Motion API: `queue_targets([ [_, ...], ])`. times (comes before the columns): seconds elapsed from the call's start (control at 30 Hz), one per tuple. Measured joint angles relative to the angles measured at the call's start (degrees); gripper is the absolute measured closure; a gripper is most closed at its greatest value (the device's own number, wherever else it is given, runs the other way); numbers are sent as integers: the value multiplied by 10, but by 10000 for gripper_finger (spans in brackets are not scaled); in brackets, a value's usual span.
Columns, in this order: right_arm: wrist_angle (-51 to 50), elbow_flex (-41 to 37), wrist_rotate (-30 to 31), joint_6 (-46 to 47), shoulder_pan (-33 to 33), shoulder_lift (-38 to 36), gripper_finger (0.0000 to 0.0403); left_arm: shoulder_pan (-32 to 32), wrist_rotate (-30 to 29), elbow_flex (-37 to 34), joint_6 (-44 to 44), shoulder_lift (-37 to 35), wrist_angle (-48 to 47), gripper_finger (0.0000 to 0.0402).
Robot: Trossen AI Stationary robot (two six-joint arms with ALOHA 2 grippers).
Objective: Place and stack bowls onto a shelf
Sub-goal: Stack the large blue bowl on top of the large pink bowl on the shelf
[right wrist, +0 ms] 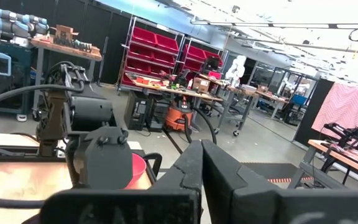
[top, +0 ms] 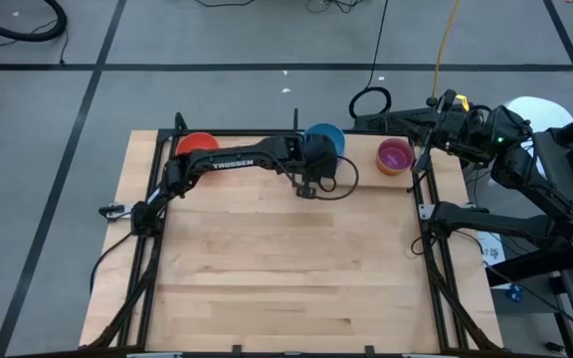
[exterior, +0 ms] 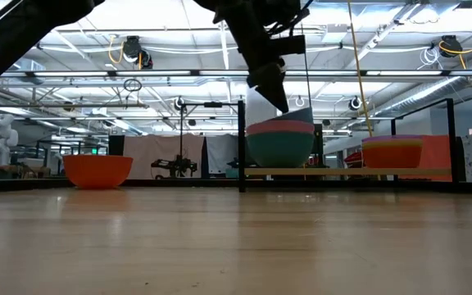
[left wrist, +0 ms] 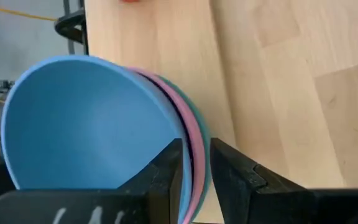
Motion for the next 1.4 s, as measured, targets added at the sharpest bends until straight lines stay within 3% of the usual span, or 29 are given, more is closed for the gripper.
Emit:
queue_targets([
  [0.37,0,0,0,3,0,0,403,7,-59,0,-17,-2,13,316],
  [0.53,-2,0,0,27,0,10,403,0,-77,1,-30,-39,42,316],
  [0.9,-20,0,2,29,-5,119,403,3,-77,3,-152,-140,98,316],
  [1.07,-17,0,38,40,-34,186,403,27,-77,3,-203,-171,53,316],
  [1.23,-17,-1,45,21,-65,243,403,57,-90,3,-201,-199,-1,316],
  [1.4,-19,0,-10,-8,-89,284,403,95,-122,2,-239,-207,-82,316],
])
